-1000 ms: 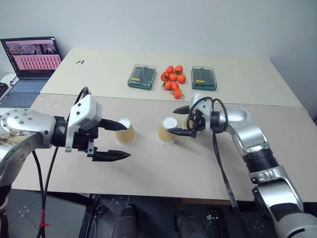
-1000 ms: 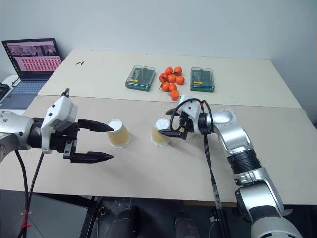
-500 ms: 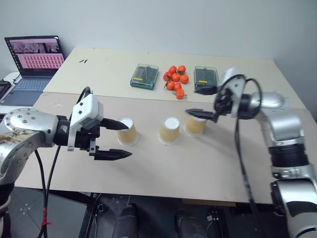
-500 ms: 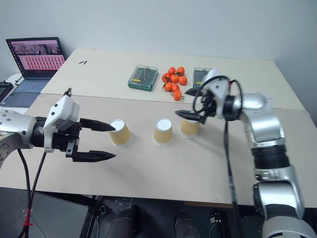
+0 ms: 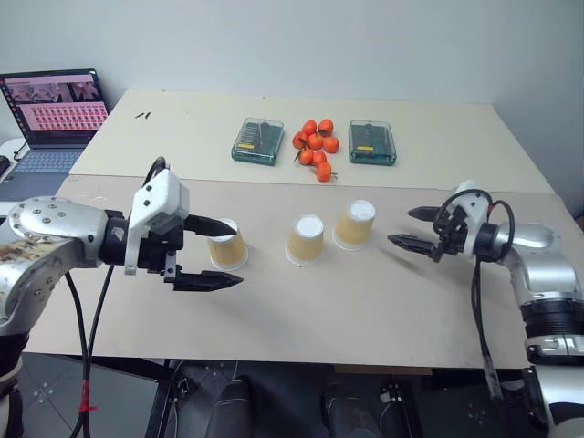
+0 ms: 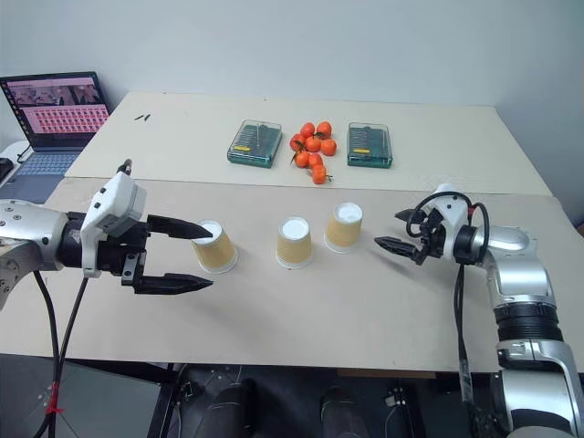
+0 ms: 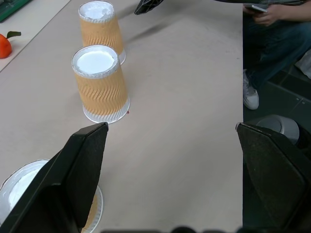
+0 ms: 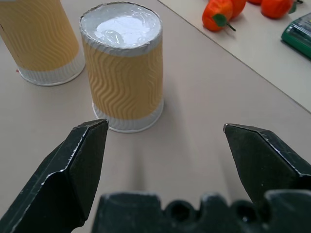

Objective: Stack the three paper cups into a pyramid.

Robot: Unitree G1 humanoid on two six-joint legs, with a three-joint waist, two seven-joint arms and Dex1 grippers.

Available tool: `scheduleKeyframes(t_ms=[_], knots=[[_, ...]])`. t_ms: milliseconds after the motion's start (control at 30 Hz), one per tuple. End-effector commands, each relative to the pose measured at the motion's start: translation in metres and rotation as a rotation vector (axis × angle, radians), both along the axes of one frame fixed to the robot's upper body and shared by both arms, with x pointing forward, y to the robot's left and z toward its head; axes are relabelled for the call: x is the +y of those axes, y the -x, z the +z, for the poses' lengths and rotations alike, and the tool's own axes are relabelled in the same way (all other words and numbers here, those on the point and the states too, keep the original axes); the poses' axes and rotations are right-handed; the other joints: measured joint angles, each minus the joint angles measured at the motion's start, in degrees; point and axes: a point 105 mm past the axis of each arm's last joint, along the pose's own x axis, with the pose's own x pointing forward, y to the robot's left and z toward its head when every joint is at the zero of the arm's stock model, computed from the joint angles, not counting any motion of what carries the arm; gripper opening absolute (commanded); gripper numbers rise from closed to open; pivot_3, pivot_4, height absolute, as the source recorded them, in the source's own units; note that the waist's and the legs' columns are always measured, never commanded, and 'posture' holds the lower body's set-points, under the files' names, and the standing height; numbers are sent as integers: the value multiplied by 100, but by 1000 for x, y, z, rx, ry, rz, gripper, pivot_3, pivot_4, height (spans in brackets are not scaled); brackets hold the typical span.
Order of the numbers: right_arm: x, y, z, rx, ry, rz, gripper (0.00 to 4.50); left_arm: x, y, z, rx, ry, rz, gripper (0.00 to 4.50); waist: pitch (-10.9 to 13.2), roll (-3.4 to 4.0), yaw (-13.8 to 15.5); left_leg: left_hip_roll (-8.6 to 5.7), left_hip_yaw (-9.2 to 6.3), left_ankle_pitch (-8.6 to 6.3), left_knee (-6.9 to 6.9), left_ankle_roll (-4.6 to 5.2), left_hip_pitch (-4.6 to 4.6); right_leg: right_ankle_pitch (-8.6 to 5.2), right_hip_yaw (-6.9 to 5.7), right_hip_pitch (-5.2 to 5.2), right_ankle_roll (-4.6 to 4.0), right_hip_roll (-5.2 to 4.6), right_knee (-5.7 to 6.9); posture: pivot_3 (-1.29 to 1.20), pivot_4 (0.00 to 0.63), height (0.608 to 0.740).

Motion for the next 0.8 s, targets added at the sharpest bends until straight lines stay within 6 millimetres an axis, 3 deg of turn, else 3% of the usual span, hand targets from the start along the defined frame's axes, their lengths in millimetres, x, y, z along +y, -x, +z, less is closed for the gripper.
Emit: scheduleKeyframes(t_ms=[33,800], knots=[[13,-6,22,-72,-21,51,4485,2,2,13,-57,16,9,4500,0,1,-6,0,0,0,0,0,0,0,0,0,0,0,0,0,150,735],[61,-26,33,-79,-28,188,4485,9,1,28,-140,80,114,4500,1,1,12,0,-1,0,0,0,0,0,-2,1,0,0,0,0,150,735]])
